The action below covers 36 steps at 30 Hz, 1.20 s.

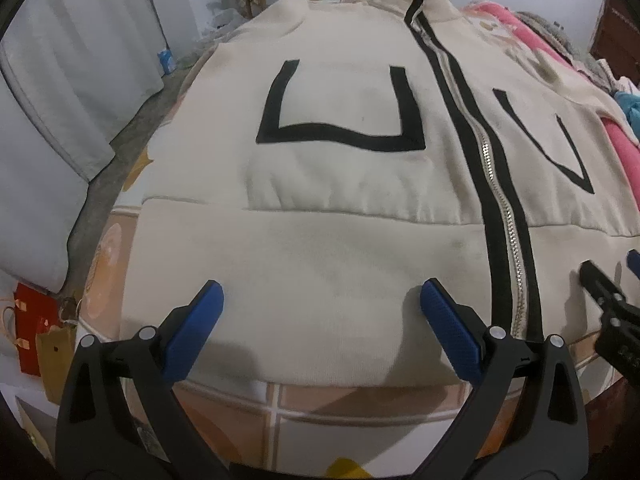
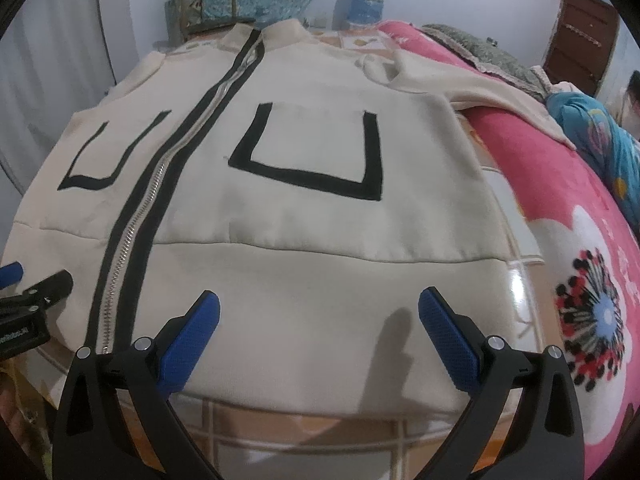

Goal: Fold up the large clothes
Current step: 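Lower both tools to the jacket hem and close on it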

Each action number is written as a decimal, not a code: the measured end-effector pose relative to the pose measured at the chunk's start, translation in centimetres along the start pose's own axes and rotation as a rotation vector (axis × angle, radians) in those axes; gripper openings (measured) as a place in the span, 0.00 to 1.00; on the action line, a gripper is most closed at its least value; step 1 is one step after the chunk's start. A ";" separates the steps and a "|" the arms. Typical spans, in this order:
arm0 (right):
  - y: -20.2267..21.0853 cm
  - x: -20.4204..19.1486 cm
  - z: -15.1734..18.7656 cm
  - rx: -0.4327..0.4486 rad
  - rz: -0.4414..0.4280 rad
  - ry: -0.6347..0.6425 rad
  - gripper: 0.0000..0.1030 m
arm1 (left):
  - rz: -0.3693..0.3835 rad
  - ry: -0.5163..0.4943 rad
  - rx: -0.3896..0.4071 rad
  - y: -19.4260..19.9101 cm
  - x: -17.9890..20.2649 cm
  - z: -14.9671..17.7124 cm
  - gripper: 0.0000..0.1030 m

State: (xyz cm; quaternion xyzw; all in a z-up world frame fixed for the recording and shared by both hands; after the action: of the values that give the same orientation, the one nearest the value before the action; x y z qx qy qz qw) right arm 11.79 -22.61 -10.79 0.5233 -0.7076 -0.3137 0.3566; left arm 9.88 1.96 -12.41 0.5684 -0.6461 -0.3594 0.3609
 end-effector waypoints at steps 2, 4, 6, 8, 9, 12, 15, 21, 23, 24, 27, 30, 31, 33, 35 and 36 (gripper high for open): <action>-0.5 -0.2 0.2 -0.008 -0.003 0.011 0.94 | 0.009 -0.005 0.008 -0.1 0.0 -0.1 0.93; -0.6 -0.2 0.2 -0.001 -0.015 0.001 0.94 | 0.017 -0.008 0.019 -0.2 -0.1 -0.1 0.93; -0.8 0.0 0.2 -0.014 -0.041 -0.018 0.94 | 0.016 -0.014 0.031 -0.1 0.0 -0.1 0.94; -1.0 0.1 0.4 -0.027 -0.067 -0.039 0.94 | 0.015 -0.016 0.050 0.0 0.1 0.0 0.94; -1.1 0.0 0.4 -0.026 -0.071 -0.038 0.94 | 0.015 -0.017 0.056 0.0 0.1 0.0 0.94; -1.1 0.0 0.4 -0.022 -0.070 -0.034 0.94 | 0.017 -0.018 0.054 0.1 0.0 0.1 0.94; -1.1 0.0 0.4 -0.030 -0.074 -0.038 0.94 | 0.017 -0.019 0.054 0.1 -0.1 0.0 0.94; -1.0 0.2 0.5 -0.018 -0.083 -0.032 0.94 | 0.023 -0.028 0.067 0.1 0.0 0.0 0.94; -0.9 0.2 0.5 -0.008 -0.098 -0.024 0.94 | 0.033 -0.040 0.075 0.2 0.0 0.0 0.93; -0.8 0.3 0.6 -0.008 -0.103 -0.016 0.94 | 0.040 -0.047 0.077 0.2 0.0 0.0 0.93; 0.3 1.1 0.7 -0.008 -0.133 -0.013 0.94 | 0.068 -0.056 0.110 1.3 -0.4 0.4 0.93; 2.3 3.7 0.3 0.064 -0.124 -0.039 0.94 | 0.093 -0.050 0.185 3.4 -1.4 0.6 0.92; 2.7 4.6 0.3 0.078 -0.111 -0.044 0.94 | 0.100 -0.043 0.200 3.9 -1.9 0.7 0.92; 2.7 6.8 0.6 0.080 -0.087 -0.063 0.94 | 0.115 -0.025 0.214 4.4 -2.6 0.9 0.92; 1.9 8.6 1.1 0.045 -0.057 -0.083 0.93 | 0.125 -0.006 0.202 4.3 -3.3 1.4 0.80; 1.6 9.2 1.4 0.032 -0.049 -0.093 0.89 | 0.124 0.001 0.189 4.1 -3.5 1.5 0.72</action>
State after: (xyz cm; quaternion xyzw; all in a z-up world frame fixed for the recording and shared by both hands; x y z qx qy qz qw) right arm 8.02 -30.95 -8.65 0.5311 -0.7151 -0.3351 0.3071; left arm 6.98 5.87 -9.74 0.5589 -0.7110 -0.2736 0.3275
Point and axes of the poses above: each gripper's, at about its wrist camera, not at the fingertips, and y roughly against the way its jaws point, x to its right, z to its underside, the point moved 9 cm from there along -y, roughly the way its jaws point, and after that the axes turned 6 degrees about z, right-handed, at the moved point
